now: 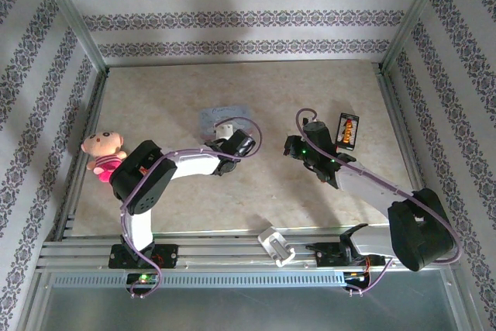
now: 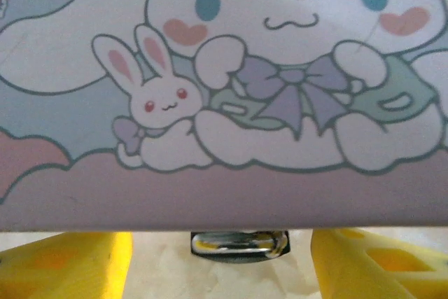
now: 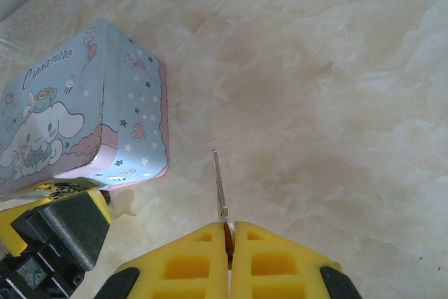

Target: Unlock a padlock with a key

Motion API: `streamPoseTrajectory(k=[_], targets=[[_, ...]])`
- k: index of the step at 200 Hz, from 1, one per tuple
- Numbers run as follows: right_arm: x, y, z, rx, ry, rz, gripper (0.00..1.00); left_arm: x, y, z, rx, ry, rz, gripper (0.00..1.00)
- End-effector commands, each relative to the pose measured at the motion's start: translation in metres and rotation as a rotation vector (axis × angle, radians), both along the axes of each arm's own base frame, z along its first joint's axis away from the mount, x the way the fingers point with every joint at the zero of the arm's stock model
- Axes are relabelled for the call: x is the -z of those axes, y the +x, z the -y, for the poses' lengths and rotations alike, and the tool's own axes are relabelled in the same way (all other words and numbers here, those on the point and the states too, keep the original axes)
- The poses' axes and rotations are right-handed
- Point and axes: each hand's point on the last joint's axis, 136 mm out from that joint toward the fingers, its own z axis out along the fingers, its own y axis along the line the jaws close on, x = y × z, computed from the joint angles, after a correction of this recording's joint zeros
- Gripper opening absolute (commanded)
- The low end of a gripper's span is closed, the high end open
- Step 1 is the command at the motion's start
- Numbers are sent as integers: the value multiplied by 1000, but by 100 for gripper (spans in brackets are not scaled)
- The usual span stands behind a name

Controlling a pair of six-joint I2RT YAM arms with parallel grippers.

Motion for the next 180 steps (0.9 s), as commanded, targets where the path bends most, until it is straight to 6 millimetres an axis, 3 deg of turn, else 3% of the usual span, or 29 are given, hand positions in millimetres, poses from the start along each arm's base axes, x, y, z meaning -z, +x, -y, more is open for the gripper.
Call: streamPoseTrajectory(k=[1,89,120,180], targets=[[3,-2,5,3,-29,0,0,-4,10,3,7,54,39,70],[7,1,1,-5,-21,-12,0,3,26,12,36,-14,62,66],[8,1,1,-4,-21,-16,0,5,29,3,-24,7,48,67],[9,1,0,-3,-19,-18,0,6,38,7,-10,-30,65,54]])
